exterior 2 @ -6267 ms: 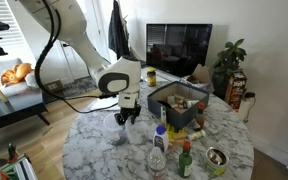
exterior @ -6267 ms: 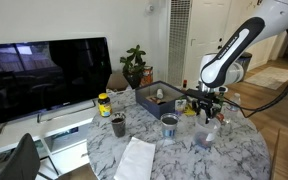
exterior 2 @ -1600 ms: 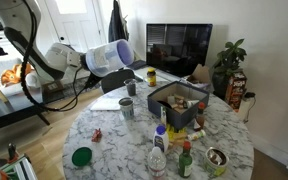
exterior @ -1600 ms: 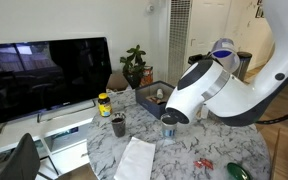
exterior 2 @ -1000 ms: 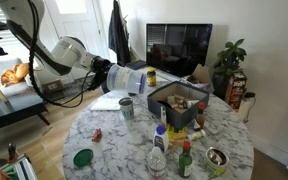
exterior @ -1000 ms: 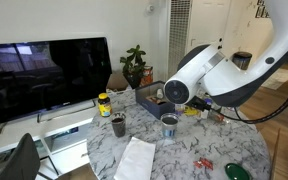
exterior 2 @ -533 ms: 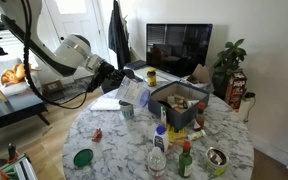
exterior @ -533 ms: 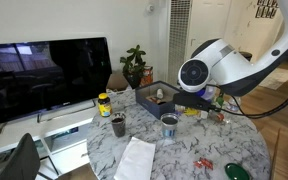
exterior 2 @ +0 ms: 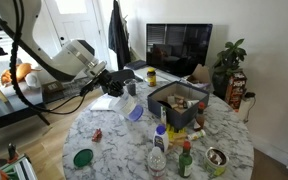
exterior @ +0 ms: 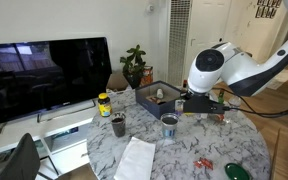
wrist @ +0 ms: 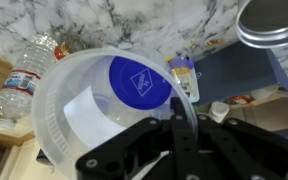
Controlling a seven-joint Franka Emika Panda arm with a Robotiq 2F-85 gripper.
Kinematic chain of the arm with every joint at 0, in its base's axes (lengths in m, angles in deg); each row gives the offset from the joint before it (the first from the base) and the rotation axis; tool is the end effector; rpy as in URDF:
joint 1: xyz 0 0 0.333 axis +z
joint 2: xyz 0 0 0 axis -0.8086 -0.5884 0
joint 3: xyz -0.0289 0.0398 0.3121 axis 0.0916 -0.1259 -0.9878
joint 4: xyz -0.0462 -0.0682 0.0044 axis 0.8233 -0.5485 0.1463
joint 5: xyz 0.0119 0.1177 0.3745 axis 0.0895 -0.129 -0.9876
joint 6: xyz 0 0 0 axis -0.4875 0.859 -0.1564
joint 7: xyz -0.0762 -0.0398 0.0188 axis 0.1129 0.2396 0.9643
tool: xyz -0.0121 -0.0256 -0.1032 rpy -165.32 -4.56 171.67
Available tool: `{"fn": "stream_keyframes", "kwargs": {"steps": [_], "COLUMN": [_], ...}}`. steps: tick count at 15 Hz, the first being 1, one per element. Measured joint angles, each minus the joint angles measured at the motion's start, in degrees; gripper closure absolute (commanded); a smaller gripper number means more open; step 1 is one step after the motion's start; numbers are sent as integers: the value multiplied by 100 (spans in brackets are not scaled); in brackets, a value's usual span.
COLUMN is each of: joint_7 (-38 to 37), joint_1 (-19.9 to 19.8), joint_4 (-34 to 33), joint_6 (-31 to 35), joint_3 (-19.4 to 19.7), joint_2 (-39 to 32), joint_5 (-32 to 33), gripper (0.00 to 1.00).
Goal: Pick up the clear cup and pour all its contents on the table, pick up the silver cup and put it in the clear cup
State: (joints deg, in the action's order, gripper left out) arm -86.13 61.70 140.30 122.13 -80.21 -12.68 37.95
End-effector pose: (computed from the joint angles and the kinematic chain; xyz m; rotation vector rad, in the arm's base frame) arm 0.4535 0.1364 0.2676 2.3834 -1.1932 0.8533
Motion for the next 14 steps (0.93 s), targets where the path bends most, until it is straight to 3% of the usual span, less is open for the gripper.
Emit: {"fn": "stream_keyframes", "kwargs": {"steps": [4,9,14], "joint_7": [1333,1603,2606], "joint_1": [-14,-12,-78], "joint_4": [176,194,202], "joint_6": [219,306,1461], "joint_3": [47,60,216], "joint_2": [-12,-16,-284], "joint_5": [-1018,-1250,-2494], "gripper": [97,99,99]}}
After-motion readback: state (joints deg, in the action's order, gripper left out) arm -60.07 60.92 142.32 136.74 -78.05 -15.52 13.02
